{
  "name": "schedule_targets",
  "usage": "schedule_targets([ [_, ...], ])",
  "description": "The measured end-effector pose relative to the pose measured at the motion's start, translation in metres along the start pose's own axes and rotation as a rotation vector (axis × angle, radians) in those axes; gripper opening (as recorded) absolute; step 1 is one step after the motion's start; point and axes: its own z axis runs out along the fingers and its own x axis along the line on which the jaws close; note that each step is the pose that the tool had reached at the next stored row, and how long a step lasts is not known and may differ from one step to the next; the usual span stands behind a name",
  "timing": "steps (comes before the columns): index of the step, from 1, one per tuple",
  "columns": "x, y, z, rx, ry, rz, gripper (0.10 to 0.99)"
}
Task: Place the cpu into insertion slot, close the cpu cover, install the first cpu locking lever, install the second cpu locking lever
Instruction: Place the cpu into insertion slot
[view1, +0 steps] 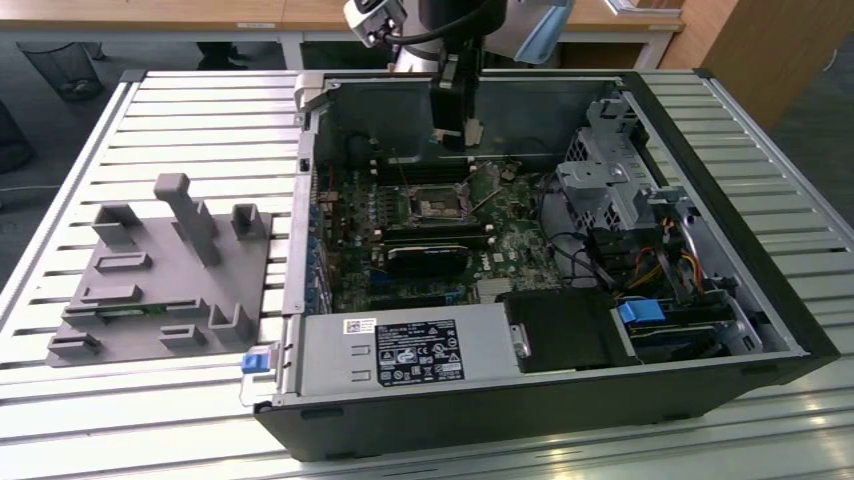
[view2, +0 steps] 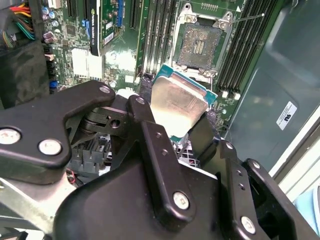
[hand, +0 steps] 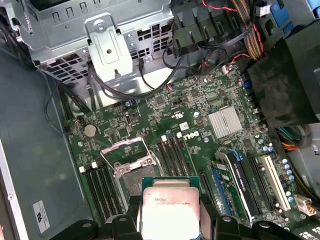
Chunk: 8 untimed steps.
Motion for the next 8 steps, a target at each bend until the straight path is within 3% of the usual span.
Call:
schedule_targets([
  [8, 0.0, -0.0001, 0.0006, -0.001, -0.0038, 0.041, 0.541],
])
